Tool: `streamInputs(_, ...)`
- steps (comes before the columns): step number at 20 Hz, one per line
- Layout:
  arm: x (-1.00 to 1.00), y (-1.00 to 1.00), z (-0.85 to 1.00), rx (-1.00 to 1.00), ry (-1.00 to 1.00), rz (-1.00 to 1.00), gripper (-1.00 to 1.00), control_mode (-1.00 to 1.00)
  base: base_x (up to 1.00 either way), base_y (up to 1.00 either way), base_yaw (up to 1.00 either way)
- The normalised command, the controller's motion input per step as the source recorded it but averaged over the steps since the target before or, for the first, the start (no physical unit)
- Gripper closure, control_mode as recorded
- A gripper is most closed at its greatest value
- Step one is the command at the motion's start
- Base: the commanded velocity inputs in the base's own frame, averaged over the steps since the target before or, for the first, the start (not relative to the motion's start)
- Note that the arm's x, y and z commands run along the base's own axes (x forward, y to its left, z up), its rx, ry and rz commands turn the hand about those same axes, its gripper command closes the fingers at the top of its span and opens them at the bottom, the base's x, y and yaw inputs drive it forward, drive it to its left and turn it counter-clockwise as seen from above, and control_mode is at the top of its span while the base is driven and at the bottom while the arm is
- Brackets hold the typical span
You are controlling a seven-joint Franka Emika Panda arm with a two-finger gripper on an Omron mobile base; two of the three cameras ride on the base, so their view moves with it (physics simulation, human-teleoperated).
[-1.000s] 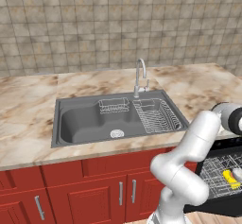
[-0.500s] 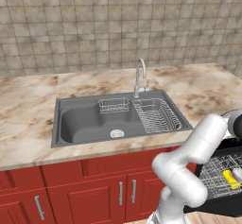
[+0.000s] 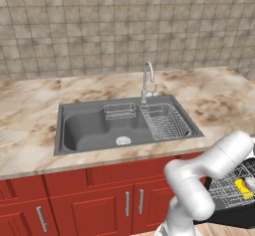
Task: Pick up the cup and bowl from the counter, place them in the dishwasher, and close the dishwasher door.
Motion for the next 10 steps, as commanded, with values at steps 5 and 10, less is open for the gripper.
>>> streamInputs(5, -0.24, 0.52, -0.48, 0.00, -0.10, 0.02, -1.00, -1.00, 0.00, 0.00, 0.00)
streamInputs(10, -0.01, 0.67, -0.40, 0.00, -0.08, 0.00, -1.00, -1.00, 0.00, 0.00, 0.00)
